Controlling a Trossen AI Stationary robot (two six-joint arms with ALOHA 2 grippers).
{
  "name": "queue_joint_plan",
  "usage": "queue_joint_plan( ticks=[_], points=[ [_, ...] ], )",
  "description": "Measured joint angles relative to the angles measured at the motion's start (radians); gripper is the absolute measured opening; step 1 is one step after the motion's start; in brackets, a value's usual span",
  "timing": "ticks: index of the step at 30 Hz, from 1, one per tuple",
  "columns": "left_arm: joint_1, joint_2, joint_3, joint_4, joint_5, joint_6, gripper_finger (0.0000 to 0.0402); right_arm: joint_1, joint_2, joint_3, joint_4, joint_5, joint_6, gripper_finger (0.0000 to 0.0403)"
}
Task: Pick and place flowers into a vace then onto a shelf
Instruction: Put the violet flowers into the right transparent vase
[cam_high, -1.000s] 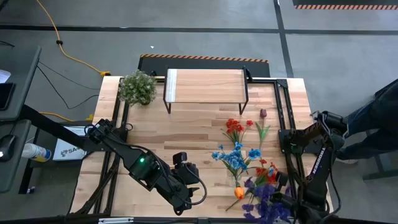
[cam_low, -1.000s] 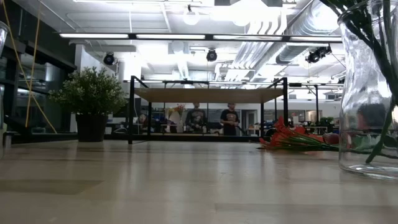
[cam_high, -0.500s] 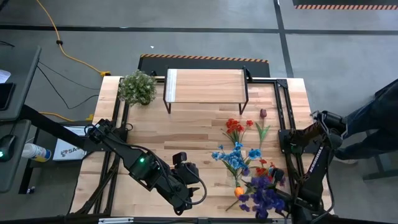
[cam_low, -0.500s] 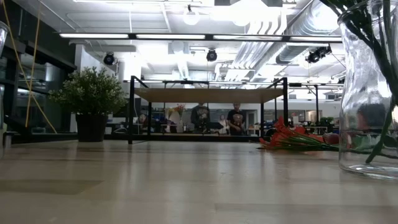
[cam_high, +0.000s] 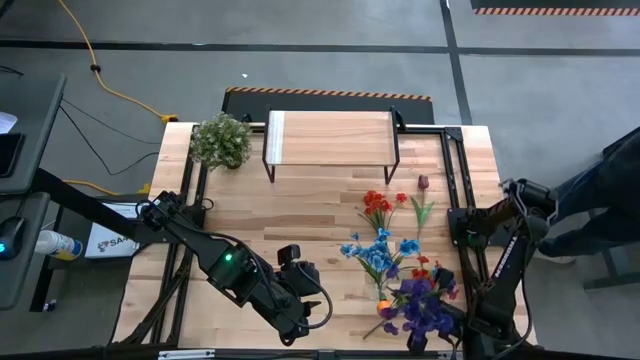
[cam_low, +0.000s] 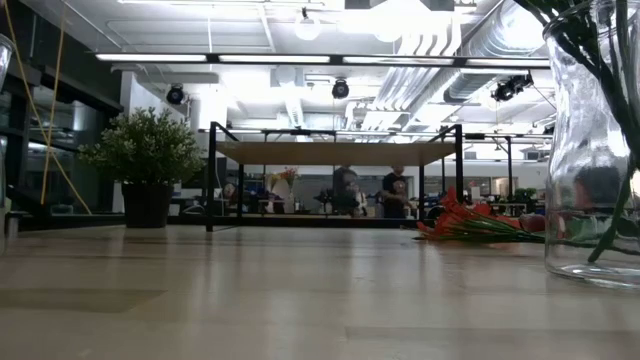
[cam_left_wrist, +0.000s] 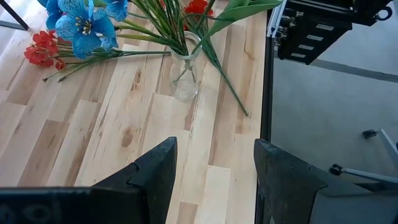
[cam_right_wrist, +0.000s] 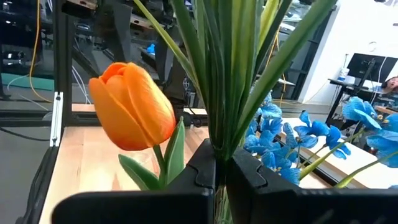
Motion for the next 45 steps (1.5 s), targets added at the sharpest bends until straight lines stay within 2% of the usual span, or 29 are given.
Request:
queue_joint_plan(
  ticks=[8,35,45],
  points=[
    [0.000,0.000,0.000,0.000,0.007,0.000,0.0246,-0.014,0.043,0.000,0.005,-0.002,0.024,0.0006],
    [0.000,0.000,0.000,-0.003,0.051,0.002,0.0246,-0.013,0.043,0.000,-0.050,-0.002,0.062,0.0006],
    [-0.002,0.000,0.000,-0.003,0.064,0.001,0.0246,-0.051,0.043,0.000,-0.026,-0.002,0.081,0.0005]
  ],
)
